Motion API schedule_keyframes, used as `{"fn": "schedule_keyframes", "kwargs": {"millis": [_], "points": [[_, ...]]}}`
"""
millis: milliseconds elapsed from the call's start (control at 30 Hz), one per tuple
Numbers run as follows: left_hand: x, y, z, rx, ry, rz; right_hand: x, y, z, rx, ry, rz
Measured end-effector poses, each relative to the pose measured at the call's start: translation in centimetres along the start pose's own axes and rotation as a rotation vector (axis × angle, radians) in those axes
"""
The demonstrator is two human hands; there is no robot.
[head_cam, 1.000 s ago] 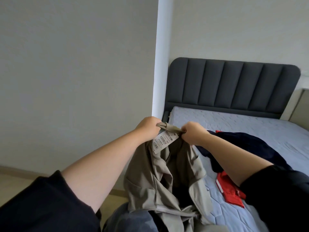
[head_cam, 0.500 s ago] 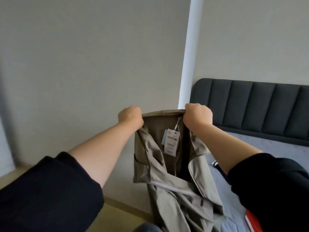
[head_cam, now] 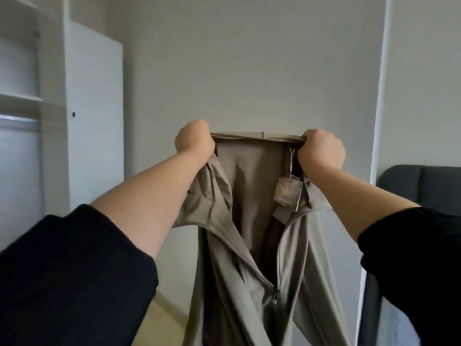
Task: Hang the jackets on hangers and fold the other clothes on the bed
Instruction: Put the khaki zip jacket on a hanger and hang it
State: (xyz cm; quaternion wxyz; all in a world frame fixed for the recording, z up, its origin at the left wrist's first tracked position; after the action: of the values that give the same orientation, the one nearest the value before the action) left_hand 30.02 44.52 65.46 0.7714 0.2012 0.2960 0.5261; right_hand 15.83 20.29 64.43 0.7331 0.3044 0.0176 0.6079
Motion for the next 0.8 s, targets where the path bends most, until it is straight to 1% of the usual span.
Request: {"fn": "schedule_keyframes", "kwargs": {"millis": [33,67,133,200,267,300,367,400,433,500,533,600,633,667,700,767,800], "points": [[1.1,0.0,0.4,0.031,-0.005,0.055,0.5,-0.6,0.3,0.029,-0.031,0.016],[2.0,-0.6,0.6,0.095,-0.038,0.131,0.9,-1.6,0.3,0.086,-0.062,0.017],[3.9,-2.6,0.4,0.262,-0.085,0.254,1.7,-4.1,-0.5,0.226,-0.099,-0.003],[5.8,-4.0,0.2,0.358,-0.059,0.271,2.8,-5.7,-1.5,0.26,-0.093,-0.004],[7.8,-5.2,-0.2,0.428,0.033,0.143,3.6,-6.9,-2.4,0.264,-0.083,0.013],[8.7,-6.1,-0.9,0.51,0.086,0.065,3.8,-7.7,-2.8,0.301,-0.086,0.014],[10.1,-8.8,-3.5,0.785,0.164,-0.085,3.9,-9.9,-3.8,0.464,-0.107,-0.007],[10.3,-9.6,-4.4,0.859,0.179,-0.146,4.0,-10.4,-4.3,0.519,-0.121,-0.023],[10.7,-10.0,-4.4,0.855,0.205,-0.21,4.3,-10.7,-4.6,0.528,-0.1,-0.039],[11.9,-10.0,-2.9,0.685,0.309,-0.334,5.0,-10.8,-4.7,0.463,-0.032,-0.087],[12.6,-10.2,-2.5,0.614,0.355,-0.37,5.2,-11.0,-5.0,0.462,-0.021,-0.109],[13.5,-10.6,-2.4,0.555,0.292,-0.234,4.8,-12.3,-5.9,0.587,-0.056,-0.138],[13.9,-11.3,-2.7,0.577,0.271,-0.171,4.4,-12.8,-6.2,0.639,-0.08,-0.126],[14.3,-11.7,-3.5,0.591,0.27,-0.11,4.1,-13.0,-6.3,0.647,-0.104,-0.102],[14.4,-11.7,-4.1,0.598,0.256,-0.045,3.8,-13.1,-6.3,0.625,-0.119,-0.067],[14.2,-11.6,-4.0,0.512,0.199,0.048,3.3,-12.8,-5.5,0.528,-0.15,0.017],[14.2,-11.7,-4.0,0.49,0.188,0.07,3.0,-12.7,-5.4,0.512,-0.187,0.065]]}}
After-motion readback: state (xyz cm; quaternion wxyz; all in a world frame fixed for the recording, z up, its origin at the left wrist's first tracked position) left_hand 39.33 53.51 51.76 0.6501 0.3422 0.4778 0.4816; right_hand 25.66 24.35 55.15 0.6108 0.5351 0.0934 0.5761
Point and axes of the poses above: each hand's wrist, its own z-axis towards the middle knuckle, its own y-axis out of the back of the hand, x = y × z, the point moved 9 cm from there along z, towards the middle knuckle, and after that the axes turned 10 degrees about z, right-handed, at the moved point
